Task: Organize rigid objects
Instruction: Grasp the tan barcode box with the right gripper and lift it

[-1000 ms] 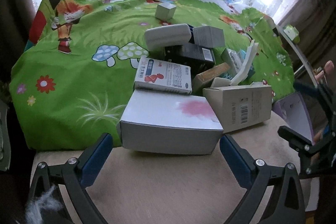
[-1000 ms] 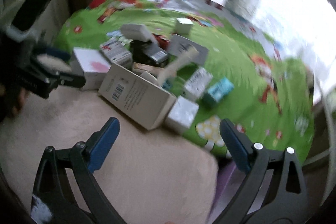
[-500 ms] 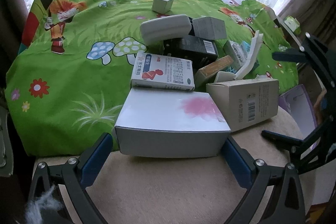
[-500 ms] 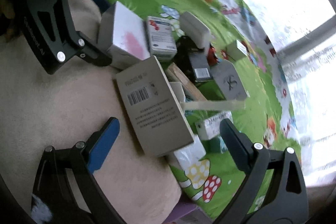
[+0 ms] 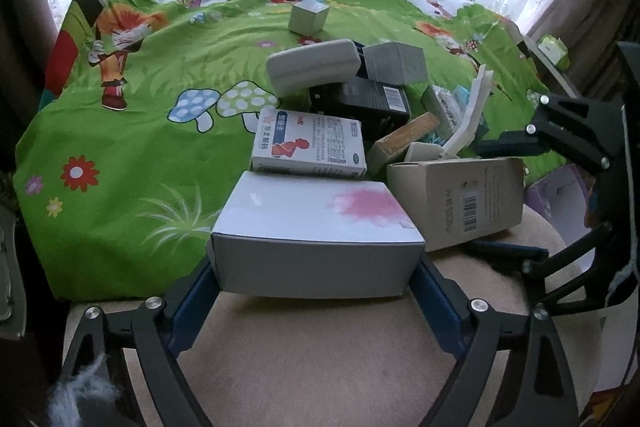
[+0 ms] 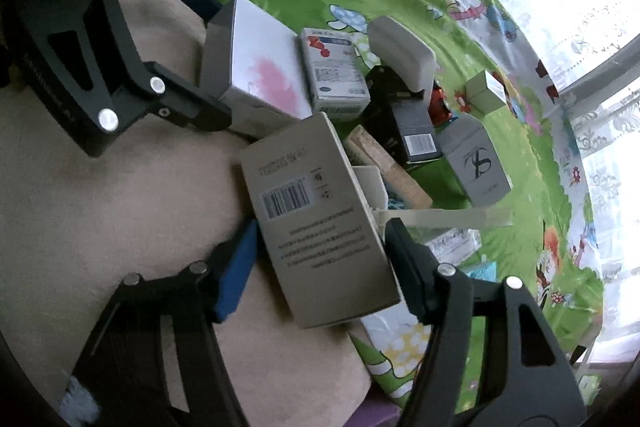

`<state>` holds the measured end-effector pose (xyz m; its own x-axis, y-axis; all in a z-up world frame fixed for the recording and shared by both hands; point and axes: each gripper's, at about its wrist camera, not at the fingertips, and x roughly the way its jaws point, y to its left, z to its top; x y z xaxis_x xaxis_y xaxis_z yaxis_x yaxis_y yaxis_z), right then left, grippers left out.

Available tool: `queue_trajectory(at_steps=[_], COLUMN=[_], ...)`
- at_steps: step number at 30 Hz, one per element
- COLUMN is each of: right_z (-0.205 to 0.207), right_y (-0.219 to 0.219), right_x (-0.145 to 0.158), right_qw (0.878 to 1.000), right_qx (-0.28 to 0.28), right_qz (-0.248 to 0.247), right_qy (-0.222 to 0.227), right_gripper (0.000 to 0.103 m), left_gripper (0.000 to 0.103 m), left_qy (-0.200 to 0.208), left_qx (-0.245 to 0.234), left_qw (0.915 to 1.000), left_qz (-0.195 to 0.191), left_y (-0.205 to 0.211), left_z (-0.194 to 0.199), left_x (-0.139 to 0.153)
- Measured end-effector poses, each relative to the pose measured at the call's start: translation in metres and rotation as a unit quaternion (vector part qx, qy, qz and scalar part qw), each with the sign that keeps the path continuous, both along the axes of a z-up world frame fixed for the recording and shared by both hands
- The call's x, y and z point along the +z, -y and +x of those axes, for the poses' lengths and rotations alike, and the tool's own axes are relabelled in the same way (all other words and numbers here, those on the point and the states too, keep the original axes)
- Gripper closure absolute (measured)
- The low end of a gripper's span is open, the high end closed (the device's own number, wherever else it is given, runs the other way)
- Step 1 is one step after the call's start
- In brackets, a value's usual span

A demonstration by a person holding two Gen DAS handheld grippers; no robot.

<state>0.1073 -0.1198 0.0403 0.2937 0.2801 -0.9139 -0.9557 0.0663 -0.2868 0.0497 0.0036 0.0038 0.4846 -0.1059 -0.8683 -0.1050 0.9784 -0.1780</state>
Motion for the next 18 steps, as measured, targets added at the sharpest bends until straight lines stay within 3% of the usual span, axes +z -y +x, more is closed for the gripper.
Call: queue_trajectory(at_steps=[10, 18], right_z=[-0.005, -0.006], right_y=[0.021, 0.052], right_x=[0.014, 0.038], right_qw=[0.997, 0.982], right_qx=[-0.047, -0.122], right_qz=[0.067, 0.14], right_qy=[-0.003, -0.017], right_gripper=[0.039, 0.044], left_gripper=[0.011, 0.011], left_qy=[0.031, 0.053], left_qx=[0.039, 0.052], left_qw=[0.9988, 0.9972], left_qz=[-0.001, -0.009], left_y=[-0.002, 0.004], left_z=[-0.027, -0.042], left_x=[0.01, 0.019])
